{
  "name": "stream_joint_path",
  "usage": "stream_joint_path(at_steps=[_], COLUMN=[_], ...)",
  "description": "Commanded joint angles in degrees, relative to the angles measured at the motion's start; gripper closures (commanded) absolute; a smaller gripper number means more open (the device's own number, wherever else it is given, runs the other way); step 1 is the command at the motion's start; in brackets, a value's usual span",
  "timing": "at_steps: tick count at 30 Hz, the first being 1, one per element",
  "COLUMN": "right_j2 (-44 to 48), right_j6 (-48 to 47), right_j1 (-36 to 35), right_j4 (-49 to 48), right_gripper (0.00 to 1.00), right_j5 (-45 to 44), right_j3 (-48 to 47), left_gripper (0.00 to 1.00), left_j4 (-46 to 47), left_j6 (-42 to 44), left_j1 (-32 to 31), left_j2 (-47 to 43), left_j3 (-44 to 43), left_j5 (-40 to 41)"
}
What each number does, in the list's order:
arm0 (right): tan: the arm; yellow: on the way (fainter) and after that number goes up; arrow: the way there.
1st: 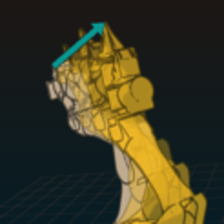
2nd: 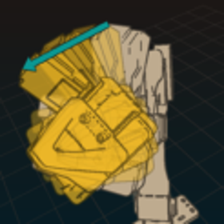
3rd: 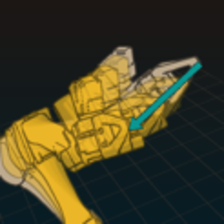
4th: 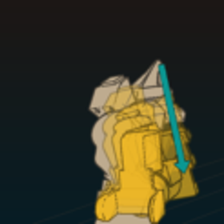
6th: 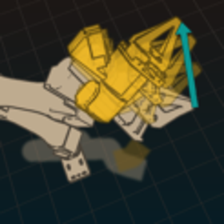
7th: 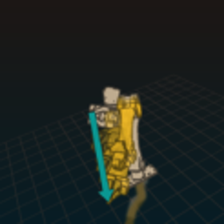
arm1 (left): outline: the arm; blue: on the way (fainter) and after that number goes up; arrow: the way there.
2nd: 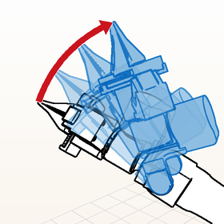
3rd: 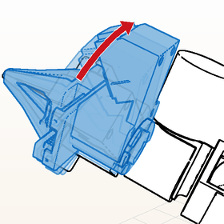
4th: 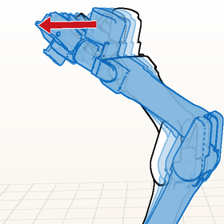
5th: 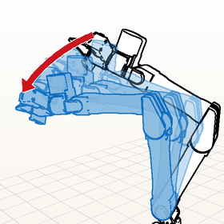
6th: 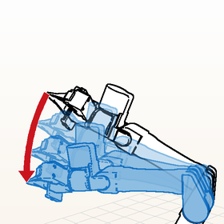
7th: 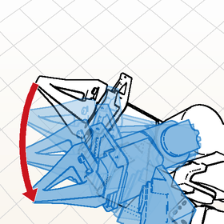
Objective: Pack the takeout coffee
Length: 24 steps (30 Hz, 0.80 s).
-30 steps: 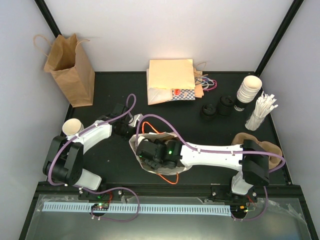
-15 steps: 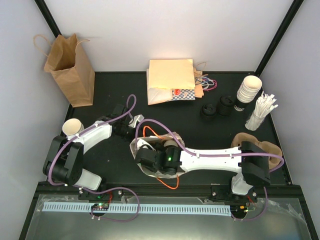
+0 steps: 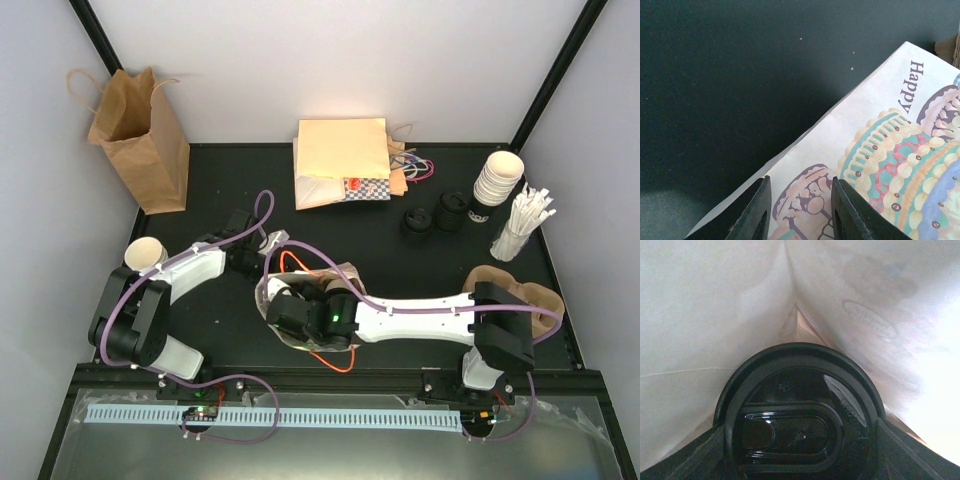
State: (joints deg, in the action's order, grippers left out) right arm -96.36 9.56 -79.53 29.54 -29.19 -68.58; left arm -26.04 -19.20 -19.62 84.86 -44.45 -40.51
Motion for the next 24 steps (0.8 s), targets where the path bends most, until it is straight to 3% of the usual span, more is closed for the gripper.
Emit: stream_joint_path(at_steps=[1,7,14,24], right_j2=[-5.2,-3.2,-2.9,0.1], right_j6=[-0.7,2.8,4.4,3.7], right_j1=[2.3,2.3,2.3,2.2], right_j4=[8.9,13.5,20.7,20.1], right_gripper=[0.70,0.70,0.70,0.69], right_j5=[7.5,13.8,18.1,6.3], right_j3=[6.2,9.0,5.9,2.6], left_gripper=[0.65,0.65,0.65,0.64], left_j4=[-4.0,-4.7,-6.7,-7.9], left_j6=[0.0,0.3,0.8,0.2], left_j1=[-1.3,-1.3,-1.3,-1.3], left_j2=[0.7,0.5,-0.3,-2.8], left_j3=[0.7,0.1,-1.0,-1.7], left_j5=[-3.3,-2.7,-1.1,-0.7])
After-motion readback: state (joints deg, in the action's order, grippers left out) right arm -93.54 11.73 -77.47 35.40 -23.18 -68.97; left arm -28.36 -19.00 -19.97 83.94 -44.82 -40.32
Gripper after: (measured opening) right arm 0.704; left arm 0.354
